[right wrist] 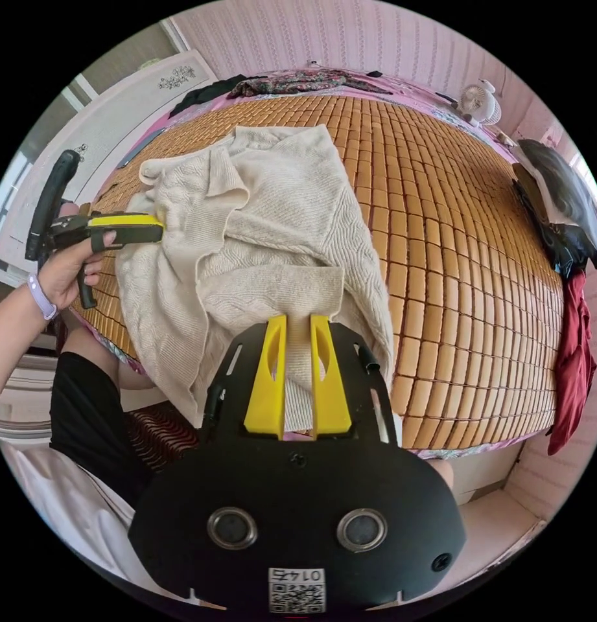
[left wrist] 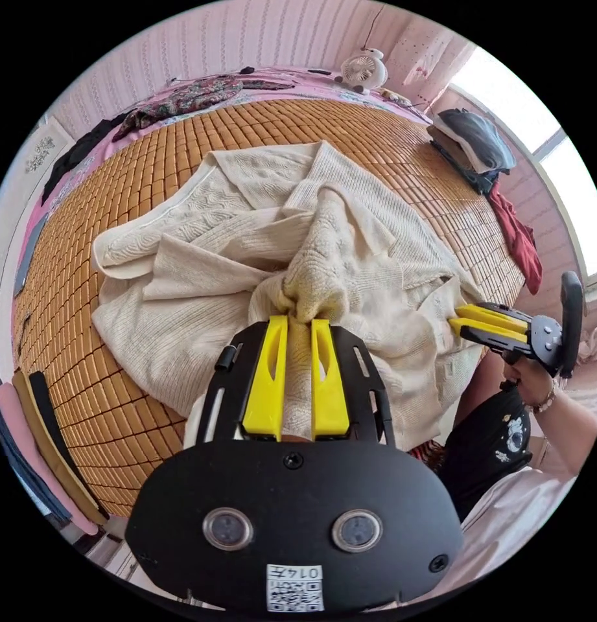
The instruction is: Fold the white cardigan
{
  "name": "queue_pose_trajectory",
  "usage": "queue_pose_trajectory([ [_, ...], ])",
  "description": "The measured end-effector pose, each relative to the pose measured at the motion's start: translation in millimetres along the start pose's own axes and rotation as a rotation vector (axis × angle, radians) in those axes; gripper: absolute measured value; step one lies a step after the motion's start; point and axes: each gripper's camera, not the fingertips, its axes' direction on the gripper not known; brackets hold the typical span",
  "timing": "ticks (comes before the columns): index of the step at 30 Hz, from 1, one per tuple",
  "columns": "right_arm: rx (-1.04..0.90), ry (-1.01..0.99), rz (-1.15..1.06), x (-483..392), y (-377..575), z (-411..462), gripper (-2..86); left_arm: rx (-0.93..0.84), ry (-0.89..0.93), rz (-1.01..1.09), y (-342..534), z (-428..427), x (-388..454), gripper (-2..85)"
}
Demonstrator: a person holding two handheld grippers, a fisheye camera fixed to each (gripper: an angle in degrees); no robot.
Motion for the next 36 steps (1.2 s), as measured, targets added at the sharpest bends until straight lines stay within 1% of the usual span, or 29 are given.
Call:
queue_pose_trajectory([
  [1, 0.007, 0.008, -0.009, -1, 4, 4, 5.0, 0.000, 0.014, -0.019, -3, 0, -5, 5.3],
  [4, 0.008, -0.065, -0.009, 7, 4, 8, 2.5, -0.003, 0.024, -0.059, -30, -16, -24, 4.1],
  [6, 0.072, -0.085, 0.011, 11, 6, -5, 1.7, 0.125, 0.042, -0.027, -45, -55, -33, 3.8],
  [7, 0.142, -0.086, -0.004, 10, 10, -20, 1.4, 0.161, 0.055, -0.014, -46, -67, -35, 3.7],
  [8, 0.221, -0.090, -0.035, 7, 18, -38, 1.2, 0.217, 0.073, 0.024, -44, -91, -39, 3.6],
  [9, 0.259, -0.100, -0.056, 4, 23, -47, 1.1, 0.260, 0.073, 0.078, -34, -113, -41, 3.5],
  [11, 0.394, -0.192, -0.202, -11, 51, -78, 0.7, 0.289, 0.056, 0.163, -3, -143, -43, 3.1],
  [12, 0.413, -0.231, -0.251, -15, 59, -83, 0.7, 0.273, 0.048, 0.206, 26, -157, -46, 2.8],
  [13, 0.406, -0.302, -0.353, -26, 73, -86, 0.8, 0.259, 0.049, 0.220, 42, -161, -48, 2.4],
  [14, 0.336, -0.335, -0.432, -37, 85, -79, 1.0, 0.224, 0.069, 0.231, 78, -166, -54, 1.5],
  [15, 0.284, -0.335, -0.460, -43, 90, -71, 1.1, 0.181, 0.096, 0.178, 114, -164, -65, 0.4],
  [16, 0.172, -0.321, -0.500, -52, 99, -51, 1.6, 0.153, 0.115, 0.135, 132, -162, -72, -0.1],
  [17, 0.092, -0.305, -0.520, -58, 108, -32, 2.2, 0.091, 0.165, 0.048, 164, -154, -87, -0.5],
  [18, 0.062, -0.299, -0.524, -59, 112, -25, 2.5, 0.053, 0.214, -0.052, 193, -148, -102, -0.7],
  [19, 0.027, -0.291, -0.539, -61, 115, -16, 3.1, 0.047, 0.234, -0.106, 205, -147, -109, -0.7],
  [20, 0.035, -0.285, -0.547, -62, 112, -15, 4.2, 0.068, 0.268, -0.185, 225, -149, -119, -0.8],
  [22, 0.090, -0.254, -0.553, -62, 97, -20, 5.3, 0.140, 0.270, -0.239, 240, -158, -126, -0.7],
  [24, 0.152, -0.191, -0.546, -65, 70, -23, 6.0, 0.197, 0.228, -0.234, 233, -166, -126, -0.3],
  [26, 0.201, -0.104, -0.528, -74, 25, -11, 6.3, 0.230, 0.229, -0.199, 213, -165, -121, 1.1],
  [27, 0.199, -0.092, -0.524, -77, 12, -5, 6.5, 0.249, 0.250, -0.155, 195, -163, -115, 2.5],
  [31, 0.099, -0.066, -0.481, -101, -66, 58, 8.5, 0.251, 0.235, -0.022, 134, -148, -85, 5.0],
  [33, 0.024, -0.028, -0.452, -102, -88, 95, 7.5, 0.210, 0.213, 0.027, 99, -129, -67, 5.4],
  [34, -0.078, -0.009, -0.437, -97, -97, 123, 6.7, 0.195, 0.198, 0.042, 92, -123, -62, 5.5],
  [36, -0.043, -0.080, -0.416, -78, -106, 121, 5.2, 0.132, 0.124, 0.095, 70, -107, -49, 5.4],
])
